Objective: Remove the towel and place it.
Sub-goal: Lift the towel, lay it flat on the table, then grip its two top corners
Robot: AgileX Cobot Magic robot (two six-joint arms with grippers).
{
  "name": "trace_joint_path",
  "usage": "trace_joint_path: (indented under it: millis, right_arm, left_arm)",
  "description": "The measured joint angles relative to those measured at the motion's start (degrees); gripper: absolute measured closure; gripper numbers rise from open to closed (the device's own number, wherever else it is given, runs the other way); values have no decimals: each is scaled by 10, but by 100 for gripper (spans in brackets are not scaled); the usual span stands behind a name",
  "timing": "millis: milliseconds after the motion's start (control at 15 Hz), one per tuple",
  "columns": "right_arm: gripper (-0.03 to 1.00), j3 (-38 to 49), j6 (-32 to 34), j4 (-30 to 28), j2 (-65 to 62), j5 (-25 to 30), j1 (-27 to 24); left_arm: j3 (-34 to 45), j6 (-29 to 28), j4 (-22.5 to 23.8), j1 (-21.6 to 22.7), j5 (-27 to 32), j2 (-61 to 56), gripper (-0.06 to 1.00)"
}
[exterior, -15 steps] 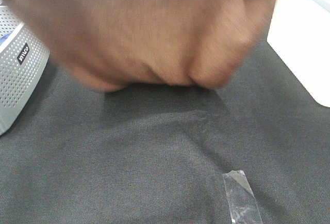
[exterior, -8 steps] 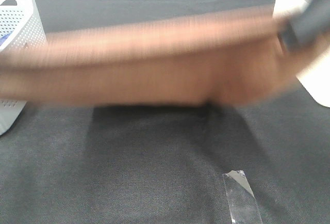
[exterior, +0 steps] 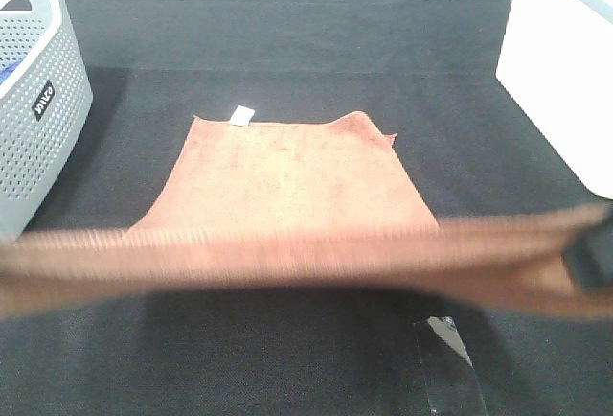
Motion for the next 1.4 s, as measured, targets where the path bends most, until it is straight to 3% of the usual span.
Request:
trace_joint_path:
  millis: [400,667,1000,1133,1400]
  right_arm:
    - [97,87,-14,1,22,-43,0]
    - [97,91,-38,-2,88,-90,0]
    - [97,91,-60,3,143,-89,0]
    - [97,91,-60,2,143,-56,-1]
    - [97,107,-71,4,140,6,-2]
  left_arm:
    - [57,-6,-23,0,-1,20,94]
    - [66,-6,-22,0,-3,75,94]
    - [66,9,-13,0,-3,162,94]
    - [70,10,-13,-21,-3,175,94]
    - [103,-42,-14,-116,-5,174,94]
